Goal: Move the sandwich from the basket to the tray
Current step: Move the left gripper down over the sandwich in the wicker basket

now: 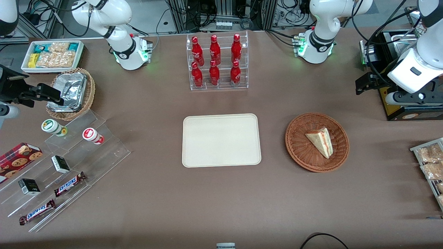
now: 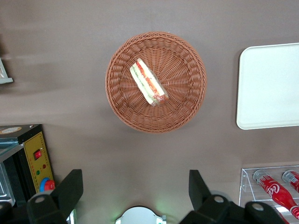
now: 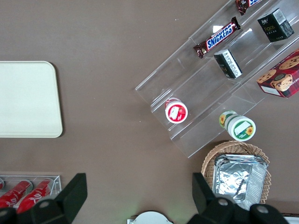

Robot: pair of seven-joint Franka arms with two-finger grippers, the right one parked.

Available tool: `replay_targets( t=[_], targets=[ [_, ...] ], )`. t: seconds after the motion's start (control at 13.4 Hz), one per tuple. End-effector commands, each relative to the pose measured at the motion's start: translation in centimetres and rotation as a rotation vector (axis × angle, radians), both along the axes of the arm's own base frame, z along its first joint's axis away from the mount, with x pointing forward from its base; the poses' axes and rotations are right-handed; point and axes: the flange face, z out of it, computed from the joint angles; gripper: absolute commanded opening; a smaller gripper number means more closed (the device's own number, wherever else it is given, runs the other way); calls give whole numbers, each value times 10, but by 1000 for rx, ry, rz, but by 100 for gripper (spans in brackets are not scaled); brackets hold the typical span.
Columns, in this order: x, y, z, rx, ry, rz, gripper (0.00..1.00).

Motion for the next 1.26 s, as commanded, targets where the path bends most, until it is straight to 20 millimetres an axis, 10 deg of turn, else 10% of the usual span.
replay_targets(
  t=[0.0, 0.22, 0.89, 1.19],
  targets=[
    [2, 4, -1, -7, 1, -7, 100],
    [14, 5, -22, -2, 23, -10, 100],
    [11, -1, -231, -15, -73, -4, 100],
    [1, 1, -277, -18, -128, 212, 100]
  ],
)
